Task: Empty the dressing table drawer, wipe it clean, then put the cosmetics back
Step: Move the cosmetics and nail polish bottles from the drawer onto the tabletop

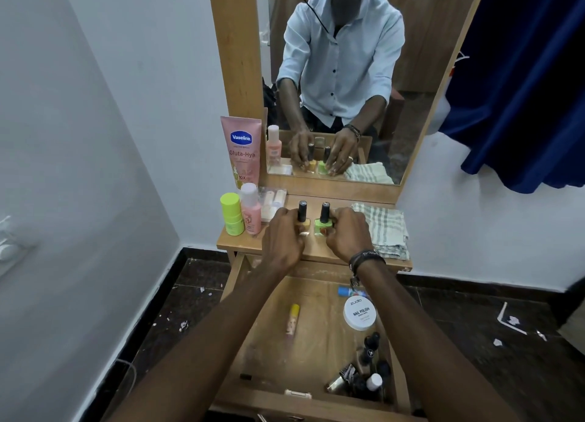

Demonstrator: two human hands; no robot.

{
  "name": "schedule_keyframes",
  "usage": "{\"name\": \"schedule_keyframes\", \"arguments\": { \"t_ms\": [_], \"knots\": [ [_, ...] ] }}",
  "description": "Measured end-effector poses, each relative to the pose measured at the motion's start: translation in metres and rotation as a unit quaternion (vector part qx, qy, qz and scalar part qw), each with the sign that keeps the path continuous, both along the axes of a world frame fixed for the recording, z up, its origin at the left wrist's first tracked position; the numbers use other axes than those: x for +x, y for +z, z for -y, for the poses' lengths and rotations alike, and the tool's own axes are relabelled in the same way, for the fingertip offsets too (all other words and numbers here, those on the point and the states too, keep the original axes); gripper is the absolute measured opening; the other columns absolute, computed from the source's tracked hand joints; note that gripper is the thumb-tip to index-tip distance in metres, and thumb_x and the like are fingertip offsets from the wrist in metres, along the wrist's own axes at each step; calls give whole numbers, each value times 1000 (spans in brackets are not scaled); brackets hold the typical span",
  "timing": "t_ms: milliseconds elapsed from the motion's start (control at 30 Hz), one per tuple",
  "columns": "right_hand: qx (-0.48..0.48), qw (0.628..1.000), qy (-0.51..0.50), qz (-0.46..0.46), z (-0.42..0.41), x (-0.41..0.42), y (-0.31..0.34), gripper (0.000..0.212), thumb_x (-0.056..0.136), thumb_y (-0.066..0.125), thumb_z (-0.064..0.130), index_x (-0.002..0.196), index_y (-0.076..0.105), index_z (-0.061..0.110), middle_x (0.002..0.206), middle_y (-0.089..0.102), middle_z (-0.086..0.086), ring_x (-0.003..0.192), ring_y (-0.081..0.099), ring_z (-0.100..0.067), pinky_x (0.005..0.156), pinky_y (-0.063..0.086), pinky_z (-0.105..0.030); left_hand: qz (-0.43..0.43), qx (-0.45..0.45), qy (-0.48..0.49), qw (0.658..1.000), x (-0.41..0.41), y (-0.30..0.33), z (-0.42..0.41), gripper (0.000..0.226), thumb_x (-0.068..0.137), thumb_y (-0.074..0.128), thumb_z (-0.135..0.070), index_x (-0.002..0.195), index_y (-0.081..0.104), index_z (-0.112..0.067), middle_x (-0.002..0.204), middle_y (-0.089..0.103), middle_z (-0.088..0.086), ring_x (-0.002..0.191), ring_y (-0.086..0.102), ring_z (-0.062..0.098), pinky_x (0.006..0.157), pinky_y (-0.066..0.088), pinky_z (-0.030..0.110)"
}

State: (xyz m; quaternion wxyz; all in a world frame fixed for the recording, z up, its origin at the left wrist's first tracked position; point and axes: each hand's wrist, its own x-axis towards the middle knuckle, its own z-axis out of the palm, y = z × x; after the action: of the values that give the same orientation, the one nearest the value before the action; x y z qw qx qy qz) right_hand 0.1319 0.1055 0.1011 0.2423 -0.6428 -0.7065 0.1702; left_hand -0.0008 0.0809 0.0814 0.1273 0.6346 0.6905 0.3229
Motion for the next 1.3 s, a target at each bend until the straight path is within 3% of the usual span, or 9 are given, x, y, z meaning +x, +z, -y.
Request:
{"name": "schedule_keyframes", "arguments": {
  "t_ms": [267, 400, 867, 967, 1067, 1133, 1200, 1300],
  "knots": [
    [-8, 1000, -25, -14, -35, -22, 3, 20, 79, 67, 0, 91, 72, 15, 85, 70, -10, 82, 66, -30, 61, 42, -27, 4, -2, 74, 997, 14, 4, -33, 32, 85, 53, 7, 111, 60, -10, 117, 57, 11, 101, 60, 36, 80, 50, 46],
    [2, 999, -31, -11, -52, -26, 1, 23, 79, 65, 0, 93, 71, 18, 86, 69, -11, 83, 66, -32, 64, 47, -29, -4, -8, 83, 997, 19, 5, -47, 31, 90, 50, 5, 118, 54, -8, 124, 56, 13, 109, 57, 36, 85, 47, 45],
    [48, 995, -72, -38, -64, -27, -9, 16, 79, 74, 10, 94, 68, 12, 92, 70, -12, 85, 64, -32, 61, 40, -30, 56, -28, 133, 989, 33, 12, -72, 43, 87, 64, 2, 127, 50, -6, 130, 46, 12, 105, 59, 31, 86, 49, 39],
    [36, 997, -66, -18, -63, -27, -6, 13, 80, 70, 3, 89, 64, 9, 93, 68, -12, 86, 64, -32, 61, 41, -31, 58, -22, 141, 988, 35, 12, -67, 45, 86, 65, 4, 127, 50, -6, 132, 47, 12, 107, 59, 32, 86, 48, 39],
    [39, 997, -73, 8, -55, -20, -1, 17, 79, 72, 2, 82, 57, 11, 90, 67, -12, 86, 63, -32, 61, 41, -31, 53, -6, 131, 990, 36, 14, -53, 48, 86, 61, 8, 130, 48, -6, 135, 46, 11, 107, 59, 31, 82, 47, 36],
    [78, 994, -81, 12, -43, -12, 1, 13, 80, 73, 8, 89, 63, 11, 90, 68, -9, 86, 65, -30, 63, 48, -32, 31, 26, 111, 993, 34, 13, -37, 49, 85, 59, 10, 130, 47, -6, 134, 47, 11, 104, 59, 31, 79, 47, 37],
    [121, 990, -71, -16, -24, -2, 4, 16, 84, 71, 13, 100, 68, 13, 93, 71, -6, 87, 66, -25, 70, 54, -33, -1, 87, 67, 994, 32, 9, -17, 44, 87, 57, 8, 128, 50, -5, 130, 51, 11, 100, 60, 33, 74, 49, 40],
    [153, 986, -17, -63, 15, 14, 9, 11, 86, 69, 18, 97, 72, 16, 89, 74, -1, 80, 68, -18, 72, 55, -29, -45, 157, -34, 986, 27, 2, 18, 31, 91, 59, -3, 121, 59, -5, 115, 61, 13, 89, 64, 35, 67, 54, 45]
  ]
}}
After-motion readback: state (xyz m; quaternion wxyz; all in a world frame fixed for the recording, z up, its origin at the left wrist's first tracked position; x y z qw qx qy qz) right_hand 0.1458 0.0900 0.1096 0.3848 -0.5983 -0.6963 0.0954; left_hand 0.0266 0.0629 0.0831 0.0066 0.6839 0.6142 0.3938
